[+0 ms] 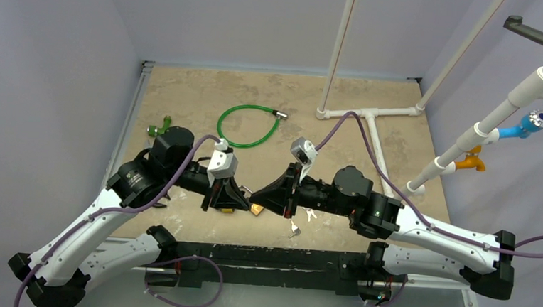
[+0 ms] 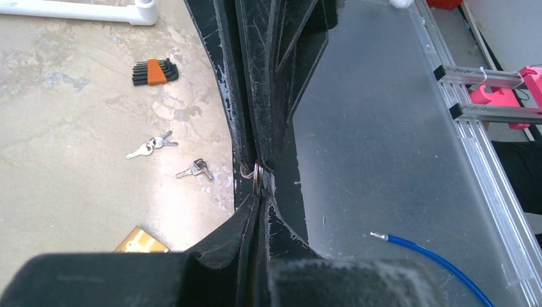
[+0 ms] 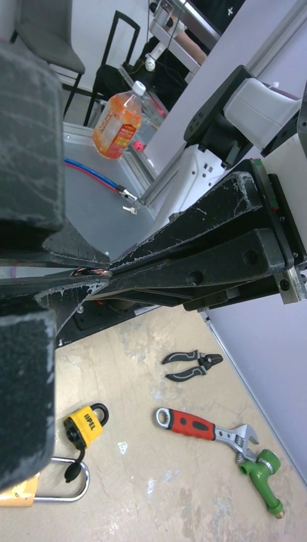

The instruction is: Unlock with the key

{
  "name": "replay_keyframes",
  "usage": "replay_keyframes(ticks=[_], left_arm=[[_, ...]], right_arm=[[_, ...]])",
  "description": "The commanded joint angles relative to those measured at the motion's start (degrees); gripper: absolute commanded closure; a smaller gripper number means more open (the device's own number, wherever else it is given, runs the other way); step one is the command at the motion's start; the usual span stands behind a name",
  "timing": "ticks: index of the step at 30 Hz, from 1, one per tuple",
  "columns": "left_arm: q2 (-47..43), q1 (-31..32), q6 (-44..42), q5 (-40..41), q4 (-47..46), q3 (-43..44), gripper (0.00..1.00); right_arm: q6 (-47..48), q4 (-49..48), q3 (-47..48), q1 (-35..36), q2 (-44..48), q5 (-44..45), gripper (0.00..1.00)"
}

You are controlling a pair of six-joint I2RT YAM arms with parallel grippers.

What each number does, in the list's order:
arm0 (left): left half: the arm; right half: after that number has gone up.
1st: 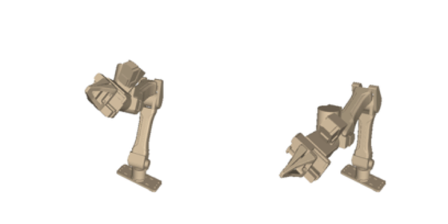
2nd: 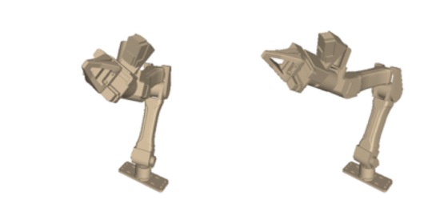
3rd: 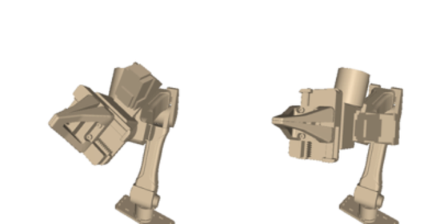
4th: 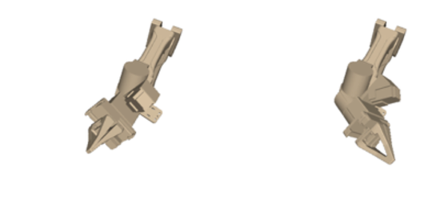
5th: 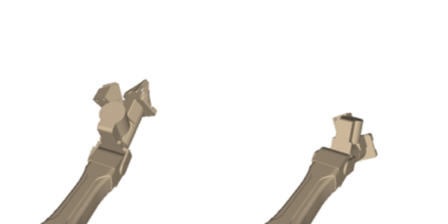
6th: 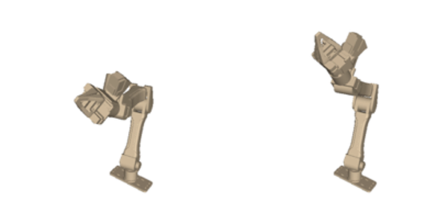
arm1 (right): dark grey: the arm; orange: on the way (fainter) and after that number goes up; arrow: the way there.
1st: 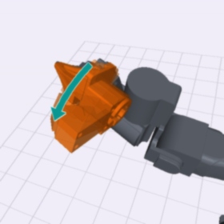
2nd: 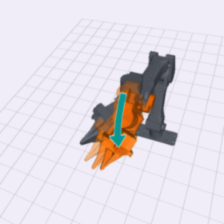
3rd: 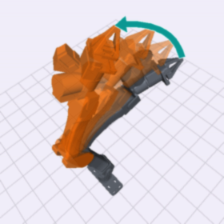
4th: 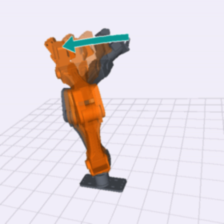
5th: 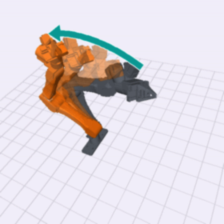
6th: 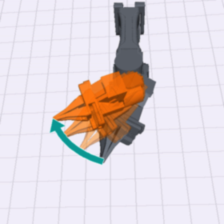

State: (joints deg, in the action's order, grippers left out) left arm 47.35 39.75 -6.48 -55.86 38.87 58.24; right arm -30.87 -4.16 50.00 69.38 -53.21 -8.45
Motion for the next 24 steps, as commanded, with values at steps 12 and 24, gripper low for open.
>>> replay_keyframes(ticks=[12,24], left_arm=[[-0.2,-2.7,-13.3,3.3,11.4,9.3,1.0],[0.3,-2.7,-12.2,3.5,10.2,8.8,1.0]], right_arm=[[-0.4,1.3,-2.9,1.0,3.4,2.1,1.0],[1.1,3.2,-0.7,1.2,2.0,0.7,0.61]])
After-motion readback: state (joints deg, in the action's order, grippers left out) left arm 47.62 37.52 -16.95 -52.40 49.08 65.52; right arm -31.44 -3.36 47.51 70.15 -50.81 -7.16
